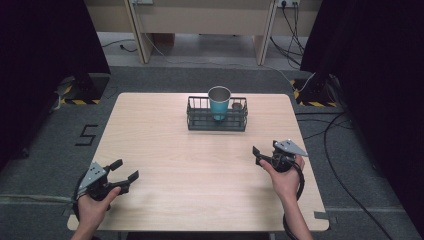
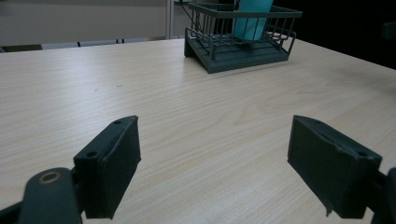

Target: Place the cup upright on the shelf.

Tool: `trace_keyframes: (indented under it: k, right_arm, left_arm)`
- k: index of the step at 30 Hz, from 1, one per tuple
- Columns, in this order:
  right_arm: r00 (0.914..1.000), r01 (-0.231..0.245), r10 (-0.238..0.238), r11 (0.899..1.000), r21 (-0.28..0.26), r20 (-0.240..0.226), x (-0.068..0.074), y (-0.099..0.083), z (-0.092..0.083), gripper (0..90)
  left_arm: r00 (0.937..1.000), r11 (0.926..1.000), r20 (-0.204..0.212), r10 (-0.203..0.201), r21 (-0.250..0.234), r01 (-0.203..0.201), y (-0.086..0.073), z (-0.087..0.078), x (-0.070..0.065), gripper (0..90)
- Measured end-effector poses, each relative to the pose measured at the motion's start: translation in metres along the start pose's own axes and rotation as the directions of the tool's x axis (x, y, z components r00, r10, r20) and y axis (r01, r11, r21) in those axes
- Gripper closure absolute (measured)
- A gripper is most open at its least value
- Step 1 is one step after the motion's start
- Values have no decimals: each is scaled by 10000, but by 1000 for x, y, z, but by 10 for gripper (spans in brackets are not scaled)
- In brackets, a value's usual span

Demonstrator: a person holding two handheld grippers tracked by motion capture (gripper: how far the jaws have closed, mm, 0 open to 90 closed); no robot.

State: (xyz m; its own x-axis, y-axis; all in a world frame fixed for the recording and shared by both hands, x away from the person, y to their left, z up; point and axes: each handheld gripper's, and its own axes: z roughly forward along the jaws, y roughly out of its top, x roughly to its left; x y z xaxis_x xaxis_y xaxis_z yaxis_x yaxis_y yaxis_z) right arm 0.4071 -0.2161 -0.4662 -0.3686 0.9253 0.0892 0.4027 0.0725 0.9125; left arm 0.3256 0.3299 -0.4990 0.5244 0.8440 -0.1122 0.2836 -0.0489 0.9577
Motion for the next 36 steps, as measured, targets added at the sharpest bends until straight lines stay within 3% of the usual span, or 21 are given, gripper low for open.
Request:
trace_keyframes:
  k: [22, 36]
  right_arm:
    - [9985, -339, 336, 9994, 56, 441, -15, -28, -32, 164]
    - [9957, -496, 513, 9985, -234, 775, -21, -47, -49, 166]
  left_arm:
    - [10000, 10000, -32, 42, 47, -41, 0, 0, 0, 165]
    - [10000, 10000, -29, 48, 36, -48, 0, 0, 0, 165]
